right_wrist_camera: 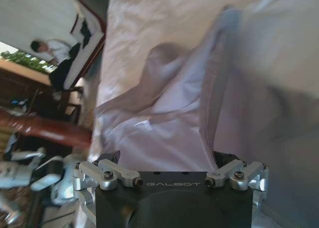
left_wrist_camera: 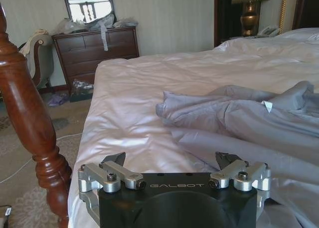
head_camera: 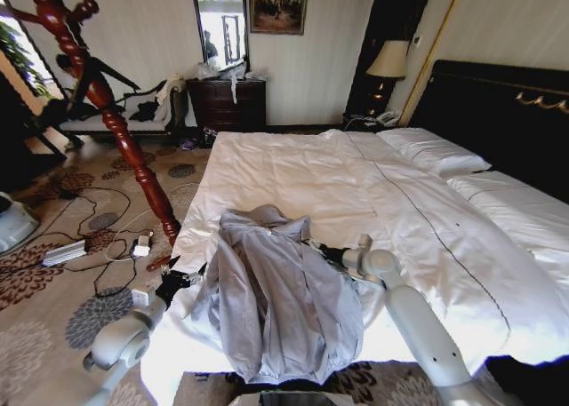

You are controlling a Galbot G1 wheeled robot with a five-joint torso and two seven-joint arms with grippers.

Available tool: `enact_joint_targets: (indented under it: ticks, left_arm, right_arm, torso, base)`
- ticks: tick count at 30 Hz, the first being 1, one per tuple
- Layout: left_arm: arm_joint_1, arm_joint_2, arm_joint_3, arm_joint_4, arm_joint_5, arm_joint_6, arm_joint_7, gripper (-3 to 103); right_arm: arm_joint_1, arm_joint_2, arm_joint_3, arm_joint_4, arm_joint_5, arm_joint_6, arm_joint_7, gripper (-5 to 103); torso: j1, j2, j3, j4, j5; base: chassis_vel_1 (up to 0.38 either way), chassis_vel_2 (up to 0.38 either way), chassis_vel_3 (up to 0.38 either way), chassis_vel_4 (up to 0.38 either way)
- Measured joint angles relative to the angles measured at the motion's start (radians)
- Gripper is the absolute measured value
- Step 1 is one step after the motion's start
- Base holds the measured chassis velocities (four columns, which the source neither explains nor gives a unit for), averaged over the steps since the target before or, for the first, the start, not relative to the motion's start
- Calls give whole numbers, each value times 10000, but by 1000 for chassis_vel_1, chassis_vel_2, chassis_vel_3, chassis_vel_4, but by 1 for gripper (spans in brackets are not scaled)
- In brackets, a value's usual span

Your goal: Pick up the clothes from the bed and hang them on the clothes hanger.

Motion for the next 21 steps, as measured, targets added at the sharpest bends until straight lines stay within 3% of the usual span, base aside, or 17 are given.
enact_joint_targets:
  ticks: [8, 15, 21]
  left_arm:
    - [9, -80, 11, 0, 29, -2, 3, 100]
    - [126, -111, -65, -7, 69, -6, -9, 100]
    - [201, -37, -176, -10, 53, -6, -9, 100]
  right_arm:
    - [207, 235, -531, -412, -544, 5, -202, 100]
    - [1200, 463, -910, -2370, -2000, 11, -1083, 100]
    - [1884, 802, -952, -3318, -2227, 17, -1308, 100]
  torso:
    - [0, -1, 0, -2, 3]
    - [0, -1, 1, -2, 4]
    - [0, -1, 1, -3, 3]
  base:
    - [0, 0, 0, 0]
    - [0, 0, 0, 0]
    - [0, 0, 0, 0]
